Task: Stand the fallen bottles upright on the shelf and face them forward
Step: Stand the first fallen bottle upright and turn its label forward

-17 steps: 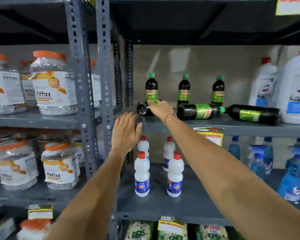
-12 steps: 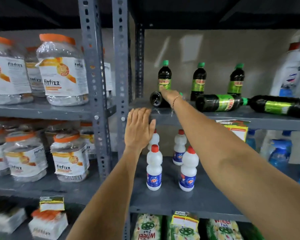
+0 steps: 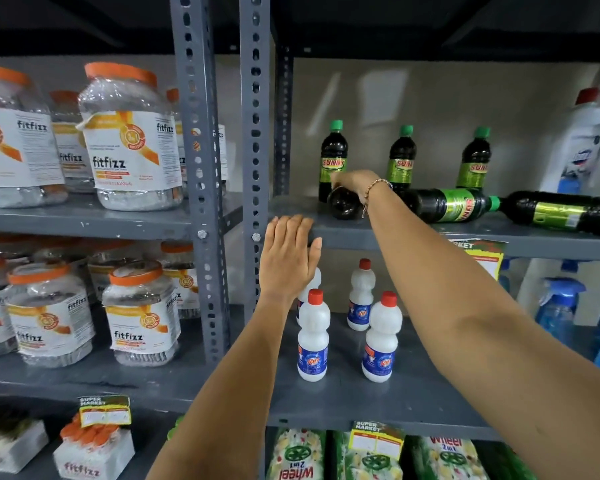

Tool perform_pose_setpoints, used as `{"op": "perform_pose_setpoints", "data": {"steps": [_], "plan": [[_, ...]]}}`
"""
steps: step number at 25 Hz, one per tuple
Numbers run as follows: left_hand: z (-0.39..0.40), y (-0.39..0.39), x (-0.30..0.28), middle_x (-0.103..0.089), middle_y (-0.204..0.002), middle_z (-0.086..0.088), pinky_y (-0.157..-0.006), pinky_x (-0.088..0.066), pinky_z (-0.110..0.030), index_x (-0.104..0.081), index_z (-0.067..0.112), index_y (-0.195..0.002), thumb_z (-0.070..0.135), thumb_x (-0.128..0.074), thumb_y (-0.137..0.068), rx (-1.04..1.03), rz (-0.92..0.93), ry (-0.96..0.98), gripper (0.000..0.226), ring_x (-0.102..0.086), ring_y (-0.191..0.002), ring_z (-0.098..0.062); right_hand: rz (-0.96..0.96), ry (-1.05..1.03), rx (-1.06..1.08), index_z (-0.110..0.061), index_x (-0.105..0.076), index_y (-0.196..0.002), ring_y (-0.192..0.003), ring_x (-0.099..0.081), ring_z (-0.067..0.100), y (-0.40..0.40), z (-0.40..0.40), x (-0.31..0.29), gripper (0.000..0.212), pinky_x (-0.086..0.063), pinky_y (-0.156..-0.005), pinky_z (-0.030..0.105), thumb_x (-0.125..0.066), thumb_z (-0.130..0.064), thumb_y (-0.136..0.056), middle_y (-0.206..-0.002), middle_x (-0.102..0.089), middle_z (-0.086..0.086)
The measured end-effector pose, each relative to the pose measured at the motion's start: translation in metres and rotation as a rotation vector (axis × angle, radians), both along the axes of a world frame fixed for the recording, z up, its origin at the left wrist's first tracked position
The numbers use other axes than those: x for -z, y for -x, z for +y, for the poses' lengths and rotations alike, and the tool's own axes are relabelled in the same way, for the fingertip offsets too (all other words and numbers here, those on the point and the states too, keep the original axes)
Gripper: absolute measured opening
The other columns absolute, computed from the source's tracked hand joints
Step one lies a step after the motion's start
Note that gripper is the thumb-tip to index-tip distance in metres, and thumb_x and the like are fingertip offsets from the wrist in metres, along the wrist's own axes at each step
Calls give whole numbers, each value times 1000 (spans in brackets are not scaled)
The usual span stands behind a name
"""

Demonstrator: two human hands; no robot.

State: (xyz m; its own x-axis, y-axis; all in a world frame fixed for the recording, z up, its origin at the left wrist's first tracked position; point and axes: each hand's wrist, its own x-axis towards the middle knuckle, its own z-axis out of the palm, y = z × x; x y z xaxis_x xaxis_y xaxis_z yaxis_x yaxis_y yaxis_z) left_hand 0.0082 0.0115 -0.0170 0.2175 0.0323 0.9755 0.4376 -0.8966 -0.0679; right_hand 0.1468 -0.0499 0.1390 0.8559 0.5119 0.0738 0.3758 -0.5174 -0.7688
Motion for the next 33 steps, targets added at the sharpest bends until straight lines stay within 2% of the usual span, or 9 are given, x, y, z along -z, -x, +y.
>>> {"op": "perform_pose_setpoints", "data": {"steps": [3, 6, 9, 13, 15, 18, 25, 29, 33], "plan": [[-1, 1, -2, -64, -112, -11, -107, -30, -40, -61, 6, -112, 34, -35, -96, 1, 24, 19, 41, -57, -107, -29, -140, 291, -39, -5, -45, -138, -129, -46, 36, 35, -30, -18, 66, -40, -105, 41, -61, -43, -87, -149, -41, 18], [-1, 1, -1, -64, -112, -12, -107, -30, -41, -60, 5, -112, 33, -37, -96, -6, 27, 30, 40, -57, -106, -31, -80, 376, -108, -1, -26, -148, -136, -37, 36, 56, -39, -26, 79, -39, -102, 39, -51, -51, -92, -156, -27, 18], [-3, 3, -2, -64, -111, -14, -107, -30, -41, -60, 4, -112, 34, -35, -97, -5, 42, 34, 42, -58, -106, -32, -49, 309, -161, -2, -36, -142, -126, -47, 33, 68, -35, -22, 69, -41, -93, 34, -57, -43, -91, -143, -42, 18], [-3, 4, -2, -63, -112, -13, -106, -30, -41, -59, 5, -114, 37, -23, -100, -23, 62, 50, 50, -58, -107, -32, -62, -63, -81, -7, -59, -97, -79, -62, 23, 59, -22, -6, 39, -54, -83, 33, -77, -29, -71, -102, -65, 12], [-3, 3, -2, -63, -112, -13, -106, -31, -41, -59, 5, -114, 38, -22, -100, -28, 65, 50, 51, -58, -107, -31, -145, -251, 16, -10, -59, -102, -99, -64, 26, 54, -13, 4, 54, -54, -91, 38, -80, -35, -60, -113, -64, 12], [0, 3, -2, -63, -112, -13, -107, -30, -41, -59, 5, -114, 38, -21, -100, -20, 73, 58, 52, -58, -107, -31, -269, -391, 111, -6, -41, -130, -127, -41, 31, 53, -5, 18, 84, -40, -105, 45, -83, -36, -64, -135, -40, 14], [-1, 3, -2, -63, -113, -12, -108, -26, -39, -58, 6, -114, 37, -22, -100, -34, 61, 34, 49, -58, -106, -31, -86, -497, -92, -7, -5, -144, -128, -44, 30, 39, -10, 27, 106, -39, -108, 42, -81, -23, -72, -142, -36, 16], [-1, 2, -1, -63, -113, -12, -107, -26, -39, -57, 7, -115, 34, -30, -97, -53, 62, 23, 42, -58, -108, -31, 2, -447, -162, -9, -42, -122, -113, -57, 23, 26, -31, 32, 60, -44, -86, 28, -79, -14, -75, -123, -59, 12], [-2, 3, -2, -63, -114, -11, -108, -27, -40, -56, 8, -115, 38, -18, -100, -41, 67, 49, 51, -58, -109, -30, -131, -408, -70, -4, -32, -131, -115, -50, 23, 20, -29, 35, 90, -44, -97, 35, -86, -32, -65, -128, -52, 11]]}}
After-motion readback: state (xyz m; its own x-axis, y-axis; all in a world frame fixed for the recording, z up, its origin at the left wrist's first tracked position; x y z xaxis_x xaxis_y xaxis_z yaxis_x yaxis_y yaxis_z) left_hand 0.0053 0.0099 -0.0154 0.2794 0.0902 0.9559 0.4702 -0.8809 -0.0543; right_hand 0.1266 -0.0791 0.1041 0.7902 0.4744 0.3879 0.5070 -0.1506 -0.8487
